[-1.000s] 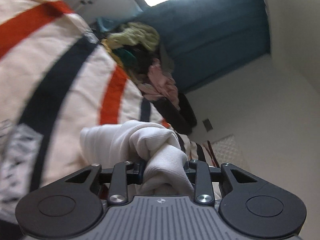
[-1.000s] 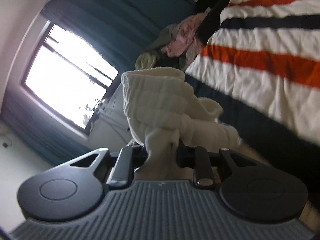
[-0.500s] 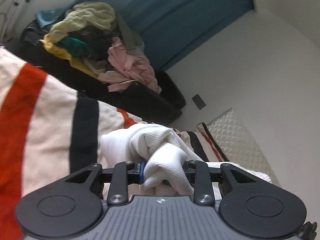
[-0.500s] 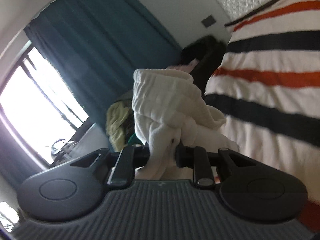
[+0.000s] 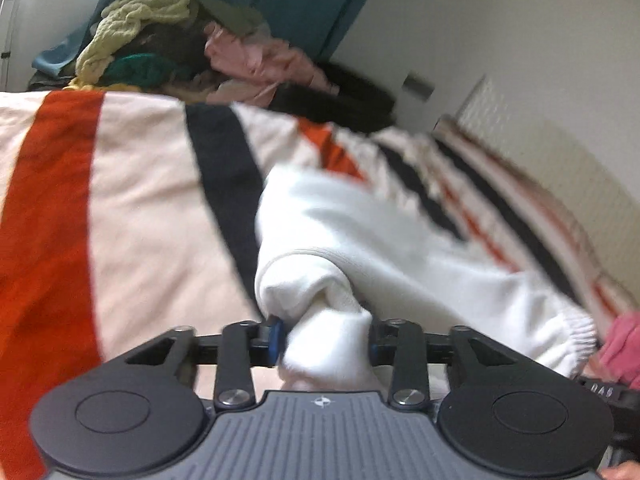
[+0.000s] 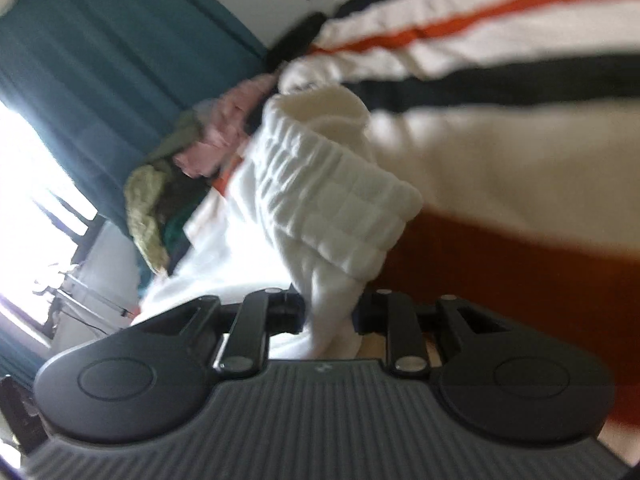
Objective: Fold clothes
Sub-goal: 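Open both grippers and release the folded garment on the bed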
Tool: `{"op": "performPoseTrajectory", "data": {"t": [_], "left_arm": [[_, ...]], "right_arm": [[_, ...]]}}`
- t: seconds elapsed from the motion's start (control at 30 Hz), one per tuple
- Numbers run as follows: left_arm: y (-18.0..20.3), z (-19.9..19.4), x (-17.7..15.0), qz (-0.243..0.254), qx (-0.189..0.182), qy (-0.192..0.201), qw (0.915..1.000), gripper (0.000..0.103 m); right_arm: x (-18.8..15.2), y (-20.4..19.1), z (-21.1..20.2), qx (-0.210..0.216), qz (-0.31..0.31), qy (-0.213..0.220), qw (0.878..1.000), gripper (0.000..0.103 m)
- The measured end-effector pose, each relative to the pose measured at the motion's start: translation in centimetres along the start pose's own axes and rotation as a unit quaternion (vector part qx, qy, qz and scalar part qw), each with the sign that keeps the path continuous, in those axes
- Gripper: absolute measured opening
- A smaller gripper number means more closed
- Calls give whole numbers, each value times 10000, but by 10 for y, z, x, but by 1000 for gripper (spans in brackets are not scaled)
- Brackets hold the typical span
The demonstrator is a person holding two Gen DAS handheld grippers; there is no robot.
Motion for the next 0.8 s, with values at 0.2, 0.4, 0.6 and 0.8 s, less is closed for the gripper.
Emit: {"op": "performPoseTrajectory", "data": {"t": [0.2,0.4,0.6,0.8], "left_arm": [[15,-31,5,276,368,-482,9978,52],[69,-115,33,603,364,56,9975,72],[131,-220,30,1091,328,498,9922,82],[162,-324,-12,1369,309,934,9857,102]], "right_arm": [[-10,-14,-33,-528,5,-226,9984,28],[6,-71,-105,-481,-844,-92,9952,27],[12,-120,-189,-150,-1554,199,9875,28],[-9,-148,-266,148,-2170,344,9755,59]]}}
Point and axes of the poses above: each gripper's, at about its wrist camera, not at the fingertips, and z roughly the way its jaws point, y to its right, x to its top, the point moved 3 cm from there along z, roughly the way its jaws point
